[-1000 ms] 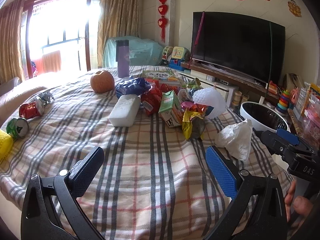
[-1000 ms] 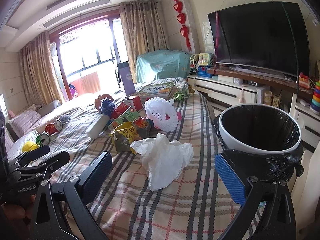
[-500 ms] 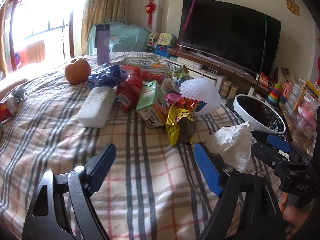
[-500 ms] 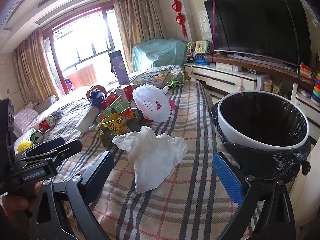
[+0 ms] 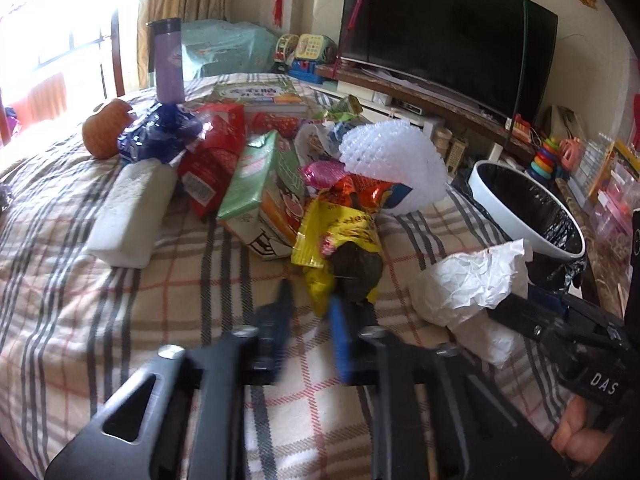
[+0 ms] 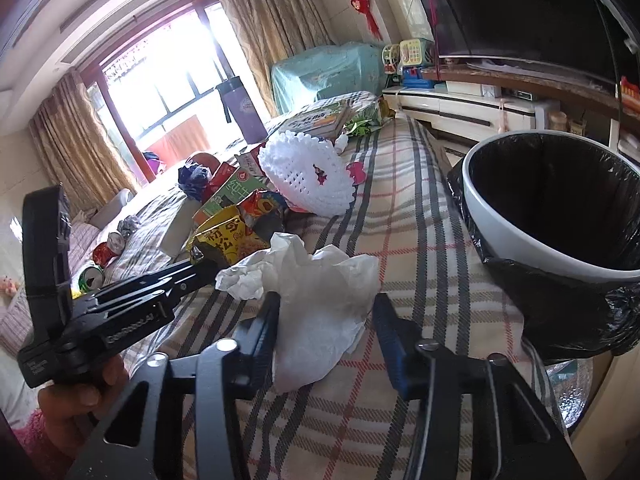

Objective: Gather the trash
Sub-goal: 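Grasp the yellow snack bag with left tool while right tool grasps the white tissue, then carry both items over the trash bin and open both tools to drop them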

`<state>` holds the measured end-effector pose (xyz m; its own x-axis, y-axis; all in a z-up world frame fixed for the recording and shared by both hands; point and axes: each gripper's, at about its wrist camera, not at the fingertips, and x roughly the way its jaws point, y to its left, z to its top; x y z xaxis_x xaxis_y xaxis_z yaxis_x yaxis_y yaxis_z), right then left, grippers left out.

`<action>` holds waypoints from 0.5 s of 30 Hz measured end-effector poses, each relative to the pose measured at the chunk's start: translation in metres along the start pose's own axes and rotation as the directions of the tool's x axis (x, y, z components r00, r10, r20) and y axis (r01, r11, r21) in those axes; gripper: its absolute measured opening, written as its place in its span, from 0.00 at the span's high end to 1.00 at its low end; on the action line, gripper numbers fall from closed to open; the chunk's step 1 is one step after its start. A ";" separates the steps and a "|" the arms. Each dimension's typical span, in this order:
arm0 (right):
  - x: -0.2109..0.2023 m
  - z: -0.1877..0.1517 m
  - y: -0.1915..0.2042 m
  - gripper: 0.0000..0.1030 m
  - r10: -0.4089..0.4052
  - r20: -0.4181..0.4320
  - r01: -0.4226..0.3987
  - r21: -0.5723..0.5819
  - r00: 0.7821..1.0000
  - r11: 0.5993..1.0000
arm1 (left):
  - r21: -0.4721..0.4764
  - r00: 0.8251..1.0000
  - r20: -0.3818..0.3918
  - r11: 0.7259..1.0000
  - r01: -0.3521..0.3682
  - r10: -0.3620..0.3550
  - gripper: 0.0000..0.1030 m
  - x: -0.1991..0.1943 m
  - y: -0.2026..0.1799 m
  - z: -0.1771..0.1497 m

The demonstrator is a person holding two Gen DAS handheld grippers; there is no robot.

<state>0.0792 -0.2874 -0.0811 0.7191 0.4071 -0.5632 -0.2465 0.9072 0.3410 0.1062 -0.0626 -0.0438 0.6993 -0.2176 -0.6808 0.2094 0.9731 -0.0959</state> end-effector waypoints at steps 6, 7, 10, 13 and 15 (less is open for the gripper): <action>-0.009 0.006 0.002 0.69 -0.006 0.023 0.006 -0.011 1.000 1.000 | 0.007 0.999 0.026 1.000 0.030 -0.030 0.97 -0.010 -0.003 -0.002; -0.011 0.007 0.002 0.69 -0.007 0.028 0.007 -0.010 1.000 1.000 | 0.010 0.999 0.029 0.999 0.033 -0.033 0.97 -0.012 -0.004 -0.002; -0.019 0.010 -0.001 0.69 -0.010 0.044 0.011 -0.007 0.999 1.000 | 0.014 0.998 0.036 0.999 0.047 -0.047 0.97 -0.018 -0.008 0.000; -0.027 0.013 -0.005 0.69 -0.017 0.061 0.018 -0.004 0.998 1.000 | 0.022 0.997 0.042 0.998 0.063 -0.064 0.97 -0.022 -0.013 0.003; -0.034 0.015 -0.008 0.69 -0.026 0.072 0.026 0.000 0.997 1.000 | 0.030 0.996 0.046 0.997 0.074 -0.075 0.97 -0.025 -0.018 0.004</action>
<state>0.0666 -0.3100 -0.0539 0.7704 0.3750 -0.5157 -0.2277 0.9172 0.3268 0.0878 -0.0755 -0.0218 0.7124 -0.2935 -0.6374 0.2809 0.9517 -0.1242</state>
